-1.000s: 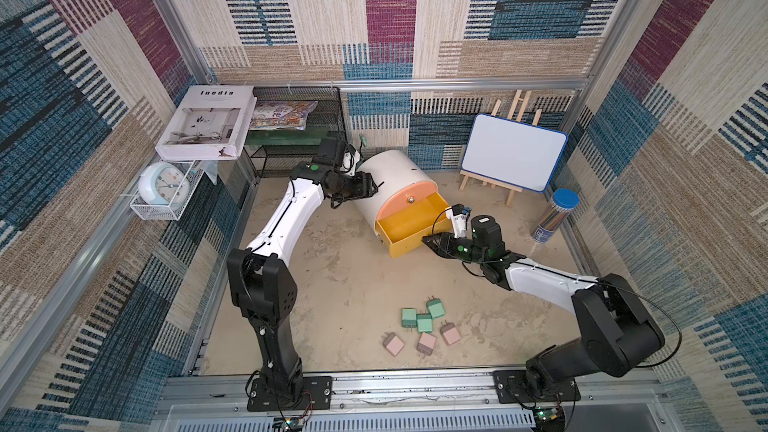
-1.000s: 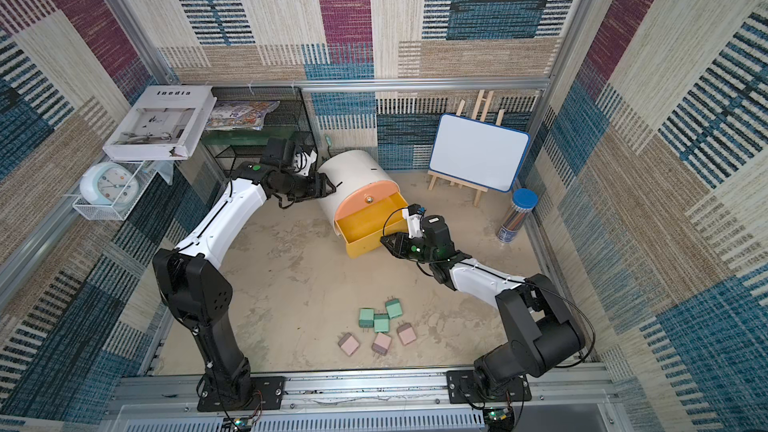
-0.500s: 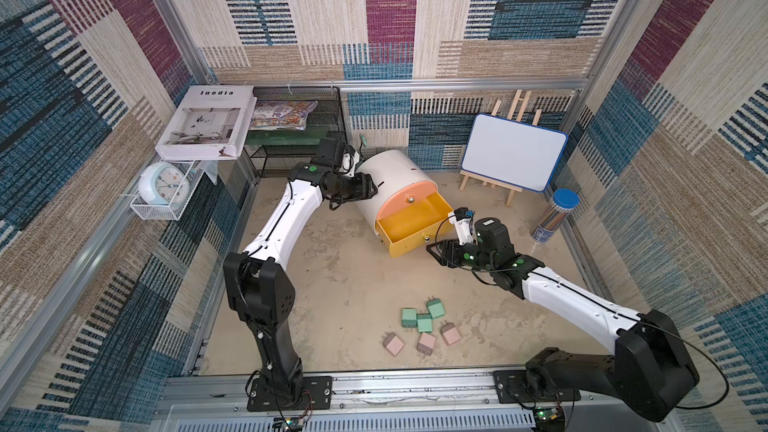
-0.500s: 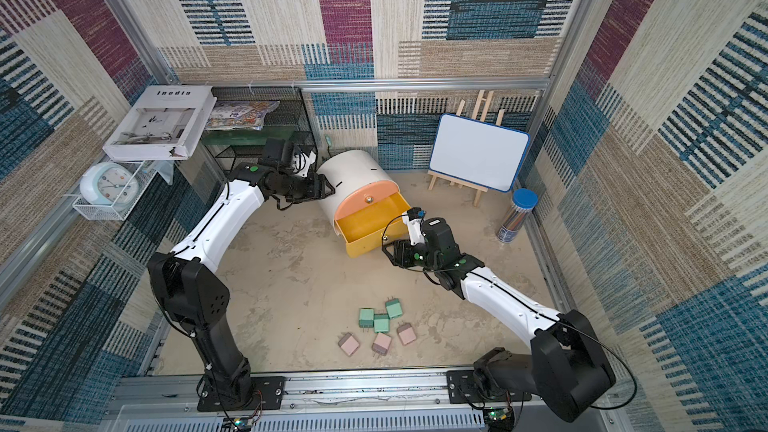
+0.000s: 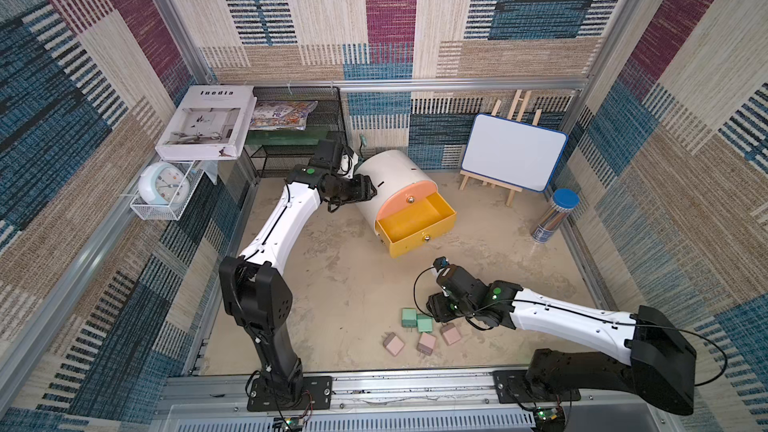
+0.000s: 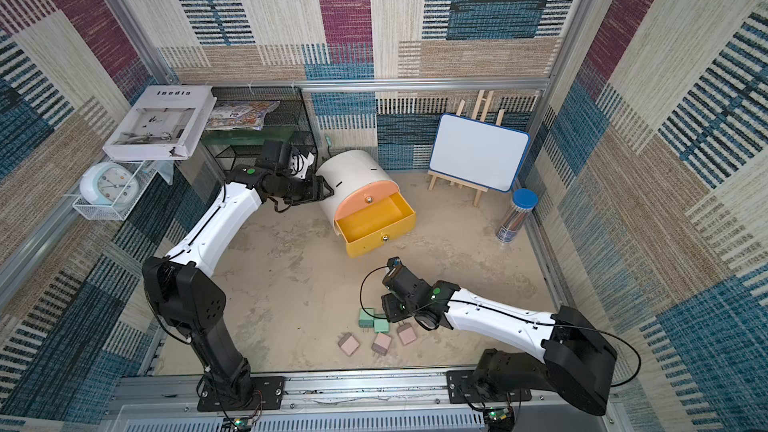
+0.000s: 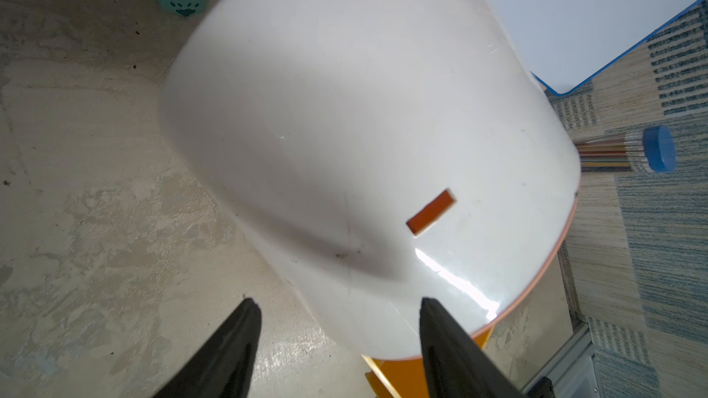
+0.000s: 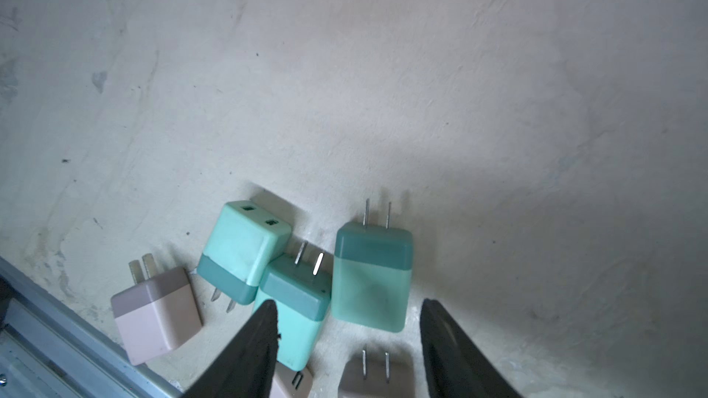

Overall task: Place the plugs into the drawer by color
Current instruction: Pick up the plug from the center of the board.

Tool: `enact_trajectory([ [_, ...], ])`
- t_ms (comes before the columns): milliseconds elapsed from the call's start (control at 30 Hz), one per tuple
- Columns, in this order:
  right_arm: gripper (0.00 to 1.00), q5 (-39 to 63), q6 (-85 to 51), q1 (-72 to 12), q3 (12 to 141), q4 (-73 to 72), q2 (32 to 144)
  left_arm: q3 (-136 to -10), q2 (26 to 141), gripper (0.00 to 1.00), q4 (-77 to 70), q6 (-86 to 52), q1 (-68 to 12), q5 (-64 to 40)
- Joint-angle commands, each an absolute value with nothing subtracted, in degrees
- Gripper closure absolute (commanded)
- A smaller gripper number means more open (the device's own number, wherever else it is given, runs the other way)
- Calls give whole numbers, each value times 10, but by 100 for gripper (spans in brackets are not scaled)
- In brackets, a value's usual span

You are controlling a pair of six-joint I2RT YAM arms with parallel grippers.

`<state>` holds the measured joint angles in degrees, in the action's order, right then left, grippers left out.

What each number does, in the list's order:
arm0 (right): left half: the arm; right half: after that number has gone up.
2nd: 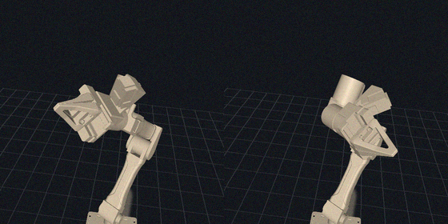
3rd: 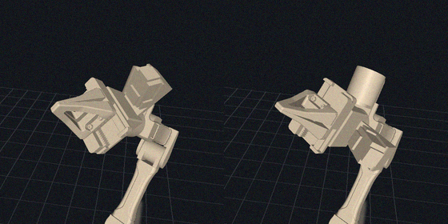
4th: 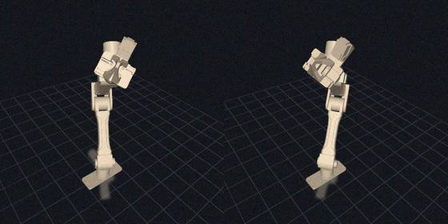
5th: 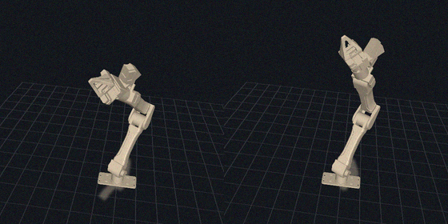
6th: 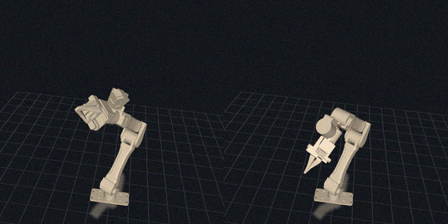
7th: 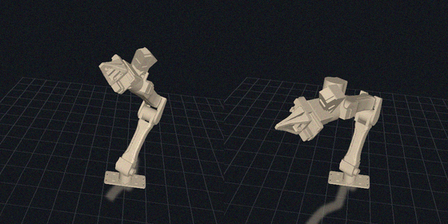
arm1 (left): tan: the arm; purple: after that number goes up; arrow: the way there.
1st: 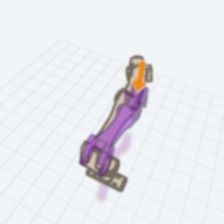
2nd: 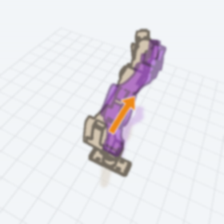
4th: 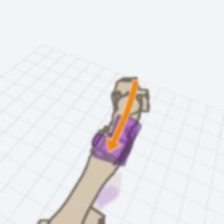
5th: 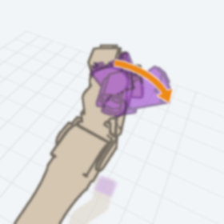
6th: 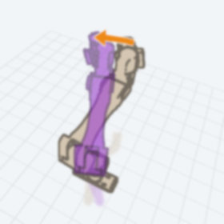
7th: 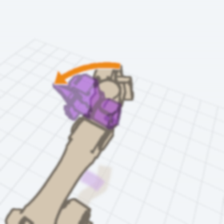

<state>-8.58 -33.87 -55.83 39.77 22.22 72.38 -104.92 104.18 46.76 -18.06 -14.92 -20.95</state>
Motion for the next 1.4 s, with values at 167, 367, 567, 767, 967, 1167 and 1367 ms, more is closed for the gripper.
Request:
enact_trajectory([
  [167, 37, -133, -365, -580, 398, 237, 761, -1046, 1032, 30, 458, -181, -152, -213],
  [367, 38, -137, -366, -581, 391, 225, 785, -1045, 1034, 30, 459, -181, -153, -214],
  [567, 39, -147, -363, -582, 388, 221, 799, -1044, 1034, 30, 458, -181, -154, -213],
  [767, 40, -159, -359, -582, 390, 210, 802, -1044, 1036, 30, 458, -181, -154, -214],
  [967, 42, -168, -344, -582, 408, 198, 843, -1043, 1038, 30, 456, -181, -155, -214],
  [1167, 50, -174, -339, -582, 424, 204, 848, -1042, 1039, 30, 456, -181, -156, -214],
  [1367, 61, -210, -354, -581, 441, 252, 789, -1044, 1039, 30, 456, -181, -156, -215],
])
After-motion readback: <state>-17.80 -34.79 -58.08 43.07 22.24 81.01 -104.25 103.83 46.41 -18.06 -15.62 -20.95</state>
